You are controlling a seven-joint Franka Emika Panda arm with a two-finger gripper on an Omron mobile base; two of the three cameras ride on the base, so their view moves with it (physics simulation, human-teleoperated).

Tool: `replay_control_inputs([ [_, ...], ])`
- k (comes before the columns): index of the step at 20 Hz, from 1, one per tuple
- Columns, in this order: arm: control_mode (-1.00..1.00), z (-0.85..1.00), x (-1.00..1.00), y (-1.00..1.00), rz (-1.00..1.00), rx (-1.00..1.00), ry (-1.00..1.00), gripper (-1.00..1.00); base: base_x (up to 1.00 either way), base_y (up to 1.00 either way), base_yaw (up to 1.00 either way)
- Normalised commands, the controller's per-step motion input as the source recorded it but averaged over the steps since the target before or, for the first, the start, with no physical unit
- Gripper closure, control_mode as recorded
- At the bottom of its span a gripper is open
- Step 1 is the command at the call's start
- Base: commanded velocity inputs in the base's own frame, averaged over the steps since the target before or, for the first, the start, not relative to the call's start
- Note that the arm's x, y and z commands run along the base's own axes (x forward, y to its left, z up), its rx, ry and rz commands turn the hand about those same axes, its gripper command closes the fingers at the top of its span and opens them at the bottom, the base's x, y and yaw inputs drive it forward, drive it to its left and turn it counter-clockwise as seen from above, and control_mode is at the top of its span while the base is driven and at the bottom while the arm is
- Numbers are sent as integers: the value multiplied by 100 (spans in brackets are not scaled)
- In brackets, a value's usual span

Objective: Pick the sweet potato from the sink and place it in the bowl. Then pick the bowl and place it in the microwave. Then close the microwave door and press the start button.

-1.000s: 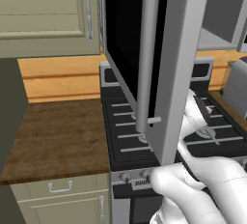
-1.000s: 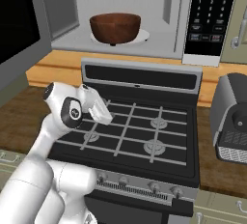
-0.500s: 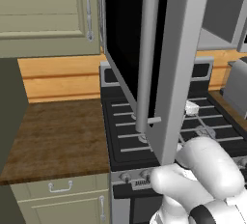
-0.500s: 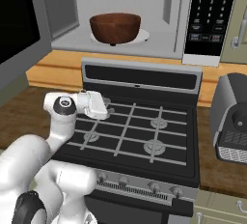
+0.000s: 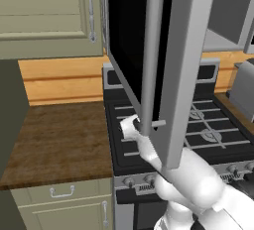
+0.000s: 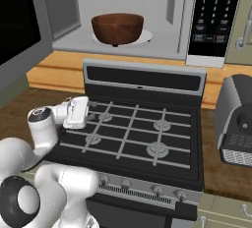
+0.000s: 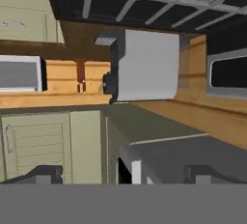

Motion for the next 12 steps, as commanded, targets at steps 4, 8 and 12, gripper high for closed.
replay_control_inputs([
  [4,-100,23,-89,51,-10,-18,-28,-100,0,0,0],
  [8,-100,19,-89,42,-9,-17,-28,-100,0,0,0],
  [12,-100,32,-92,44,-7,-15,-31,-100,0,0,0],
])
